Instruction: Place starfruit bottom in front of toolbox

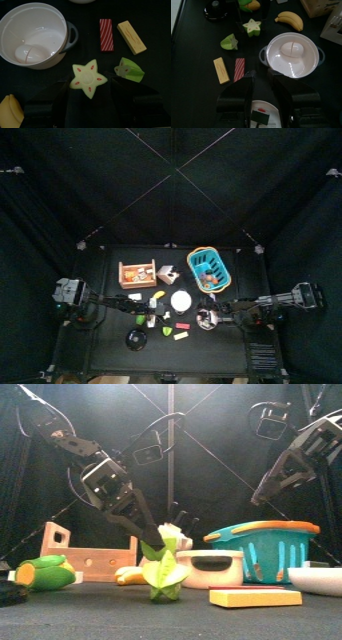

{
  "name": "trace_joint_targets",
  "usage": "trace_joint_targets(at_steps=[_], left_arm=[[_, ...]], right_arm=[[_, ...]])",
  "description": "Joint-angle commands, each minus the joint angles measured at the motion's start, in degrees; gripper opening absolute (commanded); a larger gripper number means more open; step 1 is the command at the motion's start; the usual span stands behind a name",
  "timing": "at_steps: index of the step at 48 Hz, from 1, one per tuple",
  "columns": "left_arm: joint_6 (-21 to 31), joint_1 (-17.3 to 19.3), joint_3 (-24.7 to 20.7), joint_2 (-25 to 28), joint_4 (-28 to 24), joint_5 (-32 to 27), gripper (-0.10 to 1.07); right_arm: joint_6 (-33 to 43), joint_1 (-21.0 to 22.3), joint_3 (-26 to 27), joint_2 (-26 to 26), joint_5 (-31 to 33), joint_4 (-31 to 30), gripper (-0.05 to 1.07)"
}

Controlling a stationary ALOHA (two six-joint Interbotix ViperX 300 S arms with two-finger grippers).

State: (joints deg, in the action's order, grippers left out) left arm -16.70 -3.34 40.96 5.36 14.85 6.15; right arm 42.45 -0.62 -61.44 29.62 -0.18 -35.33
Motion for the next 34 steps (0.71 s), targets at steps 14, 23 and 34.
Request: trace_joint_targets(at_steps=[14,23,34], left_arm=[[-0.09,-0.09,-0.53,-3.69,-0.09,0.53,0.70],[0.00,-0.09,0.53,-5.45,-0.09,0.70,0.70],[0.09,0.53,2.29,-8.79,-0.09,2.46,0.70]], right_arm=[[0.00,0.53,0.53,0.26,-0.26,0.62,0.68],[0.00,0.88,0.53,0.26,-0.26,0.70,0.68],[0.00,0.88,0.44,0.26,-0.26,0.70,0.68]])
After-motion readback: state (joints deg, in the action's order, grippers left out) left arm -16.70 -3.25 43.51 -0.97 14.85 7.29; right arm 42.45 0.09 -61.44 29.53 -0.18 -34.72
